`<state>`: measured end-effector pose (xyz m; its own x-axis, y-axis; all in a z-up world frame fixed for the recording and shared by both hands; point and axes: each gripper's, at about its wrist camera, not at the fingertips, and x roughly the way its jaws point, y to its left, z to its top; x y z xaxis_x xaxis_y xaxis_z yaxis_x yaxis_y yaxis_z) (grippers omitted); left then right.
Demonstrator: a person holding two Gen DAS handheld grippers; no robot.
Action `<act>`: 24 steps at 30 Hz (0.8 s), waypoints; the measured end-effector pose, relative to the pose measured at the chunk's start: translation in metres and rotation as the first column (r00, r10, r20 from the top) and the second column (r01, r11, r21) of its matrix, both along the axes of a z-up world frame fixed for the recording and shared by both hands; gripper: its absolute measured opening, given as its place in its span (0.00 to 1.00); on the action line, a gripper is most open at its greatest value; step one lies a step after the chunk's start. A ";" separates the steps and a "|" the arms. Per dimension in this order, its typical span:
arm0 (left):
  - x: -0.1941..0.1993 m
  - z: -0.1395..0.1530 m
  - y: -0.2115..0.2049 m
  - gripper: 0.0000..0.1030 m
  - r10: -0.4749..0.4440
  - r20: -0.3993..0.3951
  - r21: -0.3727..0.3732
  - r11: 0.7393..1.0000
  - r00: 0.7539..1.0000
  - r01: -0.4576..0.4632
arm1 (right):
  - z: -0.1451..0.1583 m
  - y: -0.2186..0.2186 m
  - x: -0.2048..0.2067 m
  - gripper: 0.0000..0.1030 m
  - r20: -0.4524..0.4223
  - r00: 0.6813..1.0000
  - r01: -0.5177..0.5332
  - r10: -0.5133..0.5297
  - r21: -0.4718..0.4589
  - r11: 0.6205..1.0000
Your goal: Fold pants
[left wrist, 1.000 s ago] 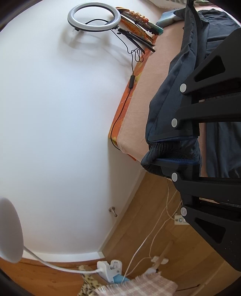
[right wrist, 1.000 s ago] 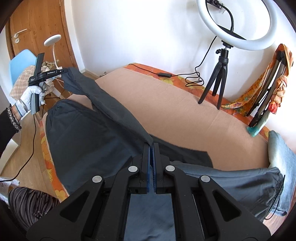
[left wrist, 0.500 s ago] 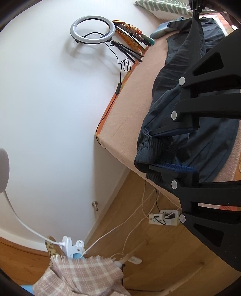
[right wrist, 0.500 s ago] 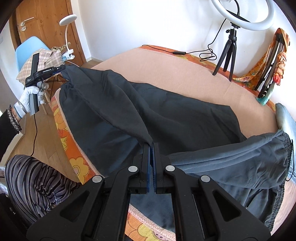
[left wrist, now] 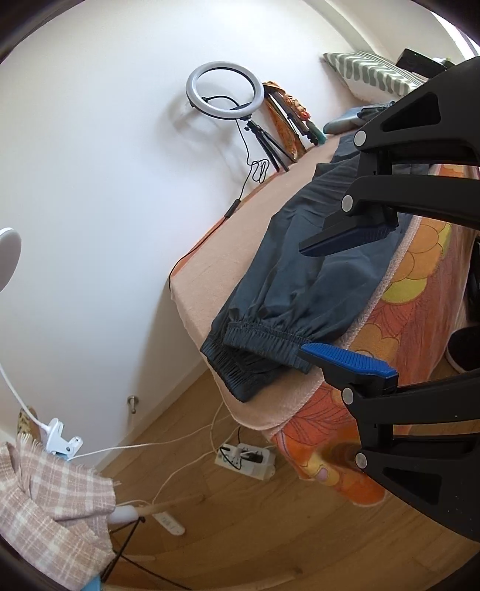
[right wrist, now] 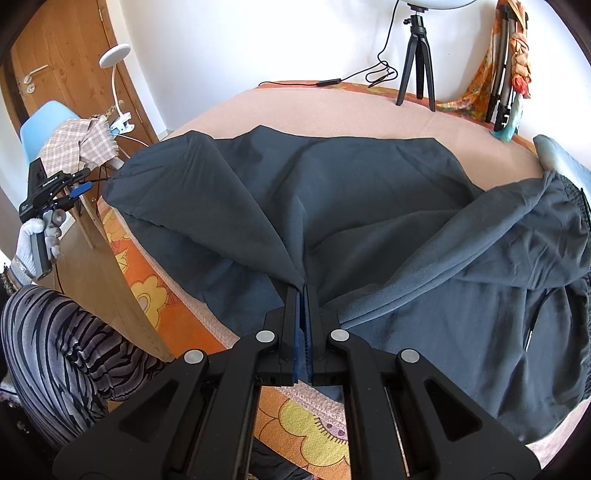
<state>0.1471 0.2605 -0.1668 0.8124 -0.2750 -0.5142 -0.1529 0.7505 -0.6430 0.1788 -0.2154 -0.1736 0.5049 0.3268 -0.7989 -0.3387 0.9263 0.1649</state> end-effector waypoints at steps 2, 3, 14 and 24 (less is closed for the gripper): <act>0.006 -0.002 -0.002 0.48 0.020 -0.035 0.017 1.000 0.999 -0.019 | -0.006 0.001 -0.002 0.03 -0.004 1.000 -0.001 0.001 0.001 1.000; 0.010 -0.004 -0.002 0.48 0.031 -0.053 0.025 0.999 0.998 -0.029 | -0.007 0.003 -0.002 0.03 -0.002 1.000 -0.005 0.005 -0.004 1.000; 0.030 -0.023 -0.010 0.32 0.147 -0.167 0.123 0.984 0.975 -0.128 | -0.009 0.014 -0.001 0.03 0.006 1.000 -0.017 0.017 0.010 1.000; 0.043 0.008 -0.022 0.07 0.122 -0.057 0.291 0.951 0.991 -0.101 | -0.006 0.019 0.008 0.03 0.015 1.000 -0.013 0.012 0.039 0.999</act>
